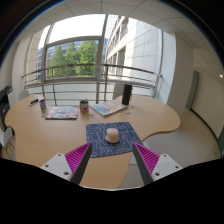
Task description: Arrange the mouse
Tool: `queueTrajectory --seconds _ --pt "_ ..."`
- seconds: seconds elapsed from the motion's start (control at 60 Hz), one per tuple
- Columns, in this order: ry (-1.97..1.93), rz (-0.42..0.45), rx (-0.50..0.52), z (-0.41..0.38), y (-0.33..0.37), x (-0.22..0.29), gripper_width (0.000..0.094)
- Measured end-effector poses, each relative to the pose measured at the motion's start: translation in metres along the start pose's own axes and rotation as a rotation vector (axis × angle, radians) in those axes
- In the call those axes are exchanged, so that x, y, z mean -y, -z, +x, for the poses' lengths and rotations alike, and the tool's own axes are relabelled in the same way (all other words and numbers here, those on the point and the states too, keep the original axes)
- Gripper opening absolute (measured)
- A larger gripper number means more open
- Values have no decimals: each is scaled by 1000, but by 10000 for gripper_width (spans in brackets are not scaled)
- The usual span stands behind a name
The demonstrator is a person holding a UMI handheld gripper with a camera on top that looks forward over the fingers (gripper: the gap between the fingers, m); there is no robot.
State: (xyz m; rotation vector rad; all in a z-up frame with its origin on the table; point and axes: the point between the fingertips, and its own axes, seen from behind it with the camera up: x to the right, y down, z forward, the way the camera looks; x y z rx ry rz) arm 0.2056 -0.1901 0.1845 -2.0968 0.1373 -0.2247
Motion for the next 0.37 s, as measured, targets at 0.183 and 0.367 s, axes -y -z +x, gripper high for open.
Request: queueTrajectory --seconds 0.183,0.367 --pt "5 1 -3 0 40 -14 850" --pt "17 -1 -14 6 54 -19 850"
